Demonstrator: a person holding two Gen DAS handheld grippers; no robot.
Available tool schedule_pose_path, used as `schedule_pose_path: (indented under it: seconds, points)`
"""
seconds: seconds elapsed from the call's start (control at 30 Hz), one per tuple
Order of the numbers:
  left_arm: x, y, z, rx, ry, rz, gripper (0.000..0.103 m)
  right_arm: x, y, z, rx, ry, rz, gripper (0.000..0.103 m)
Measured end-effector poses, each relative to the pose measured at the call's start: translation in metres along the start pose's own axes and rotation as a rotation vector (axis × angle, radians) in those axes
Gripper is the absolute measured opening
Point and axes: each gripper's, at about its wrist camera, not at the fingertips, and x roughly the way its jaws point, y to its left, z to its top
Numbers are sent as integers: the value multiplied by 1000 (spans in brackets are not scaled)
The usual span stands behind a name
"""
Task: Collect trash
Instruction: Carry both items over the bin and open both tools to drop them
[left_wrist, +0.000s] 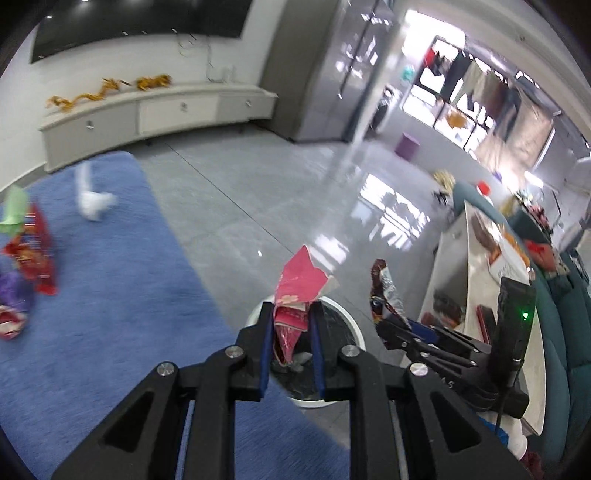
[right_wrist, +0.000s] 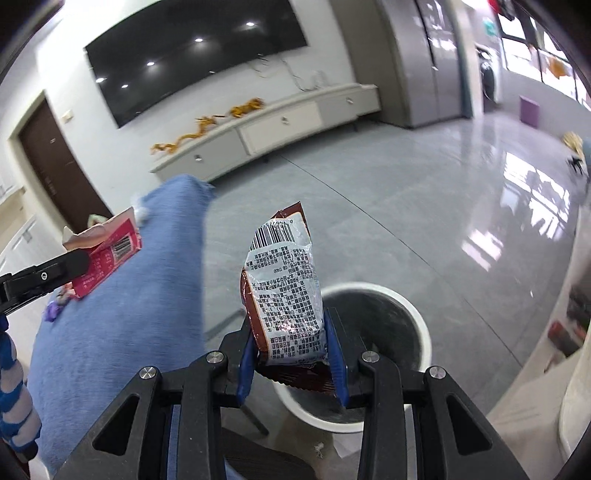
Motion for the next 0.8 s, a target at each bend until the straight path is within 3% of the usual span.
schedule_pose_path:
  seconds: [0.23,0.37,0.43,0.57,0.8]
  points:
    - [63,-28,10,29,90,-19,21,21,-40,-3,79,50,-36,33]
    - [85,-38,13,18,120,-50,29,30,-52,-7,98,71,-48,35]
    - [94,-42,15,15,132,-62,32,31,-55,-9,103,75,-53,45]
    - [101,-47,16,10,135,-59,51,35,-56,-7,99,80,-75,51]
    - [90,-47,16,11,102,-41,51,23,-64,-8,115,64,-91,51]
